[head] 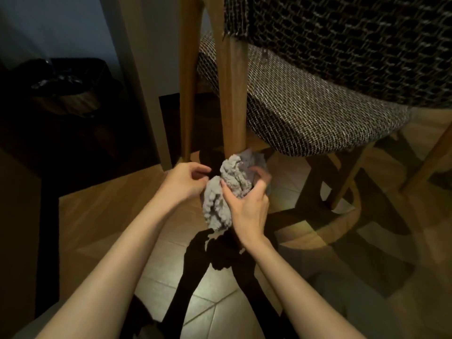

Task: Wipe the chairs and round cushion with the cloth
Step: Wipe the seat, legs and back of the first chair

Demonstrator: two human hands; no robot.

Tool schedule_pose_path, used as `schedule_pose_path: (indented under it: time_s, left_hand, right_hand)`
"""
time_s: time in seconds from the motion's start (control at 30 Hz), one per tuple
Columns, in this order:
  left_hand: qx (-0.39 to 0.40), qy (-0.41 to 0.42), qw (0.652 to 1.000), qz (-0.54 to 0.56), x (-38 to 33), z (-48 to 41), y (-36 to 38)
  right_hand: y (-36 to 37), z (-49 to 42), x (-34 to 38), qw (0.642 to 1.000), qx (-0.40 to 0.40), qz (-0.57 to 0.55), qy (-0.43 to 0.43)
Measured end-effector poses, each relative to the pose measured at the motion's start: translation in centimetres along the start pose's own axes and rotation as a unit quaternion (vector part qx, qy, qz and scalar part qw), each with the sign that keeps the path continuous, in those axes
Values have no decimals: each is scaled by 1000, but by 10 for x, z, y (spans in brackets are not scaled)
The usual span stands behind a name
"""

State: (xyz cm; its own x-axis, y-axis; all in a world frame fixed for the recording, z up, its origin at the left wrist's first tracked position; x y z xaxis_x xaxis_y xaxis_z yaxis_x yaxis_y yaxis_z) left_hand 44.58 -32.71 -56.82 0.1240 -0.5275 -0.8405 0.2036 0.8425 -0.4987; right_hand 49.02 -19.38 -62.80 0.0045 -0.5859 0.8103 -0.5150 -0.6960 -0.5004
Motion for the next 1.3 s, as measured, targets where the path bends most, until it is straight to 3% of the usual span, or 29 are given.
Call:
schedule_pose_path:
  time_s: [0.13,0.3,0.43,0.5,0.6,0.67,0.73,0.8,0.83,0.93,1.07,1.13,1.23,1.3]
  left_hand:
    - [188,-112,975,-28,-3,-1,-5]
    - [235,-113,964,-60,-3,0,-4]
    - [176,-75,982,-5,2,-3,-5]
    - [134,-68,988,35,4,-3,-10]
    - [10,-49,986,158,4,-6,-20]
    - [-59,-53,941,328,-2,-9,-23]
    - [-108,-54,871,477,-8,-10,-25]
    - [-147,-2,831,536,-13,-9,-25]
    - [-166,46,833,525,-16,-7,-25]
    - [-162,191,895,368,-31,3,-11]
    - [-68,172,921,342,-37,3,26]
    - [-142,153,927,310,-33,-3,36]
    - [-303,147,925,177,-27,-5,46]
    - [-312,107,929,170,-19,-7,54]
  right_hand:
    - [0,-7,0,999,6,-28,35]
    - [-10,-16,-1,994,106,-24,13]
    - [-31,-23,1,976,192,-88,51]
    - [-39,-26,-3,966,202,-148,66]
    - [-44,-29,-4,946,182,-247,102]
    - [-43,-26,2,961,129,-232,83]
    - [-40,-22,9,960,61,-259,92]
    - [-39,-19,13,952,4,-289,96]
    - [-39,-19,15,949,-22,-301,92]
    - [-40,-21,24,934,-64,-342,82]
    - [-33,-27,26,946,-17,-319,60]
    - [-29,-29,23,953,-22,-294,61]
    - [-23,-33,14,956,-27,-284,64]
    - [-19,-35,7,964,-15,-261,56]
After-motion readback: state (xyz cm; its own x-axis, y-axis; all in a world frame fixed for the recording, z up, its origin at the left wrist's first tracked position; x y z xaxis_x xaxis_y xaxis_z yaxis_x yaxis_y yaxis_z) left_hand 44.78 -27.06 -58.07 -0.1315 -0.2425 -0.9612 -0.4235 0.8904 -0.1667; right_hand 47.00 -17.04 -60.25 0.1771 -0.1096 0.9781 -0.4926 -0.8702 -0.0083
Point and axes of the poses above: each hand's wrist, its own z-axis away from the middle knuckle, its own y-axis out of the palm, x = y × z, the point moved 1 cm from there along -z, towards the middle knuckle, and after that the axes turned 6 degrees about z, right-handed, at the moved point
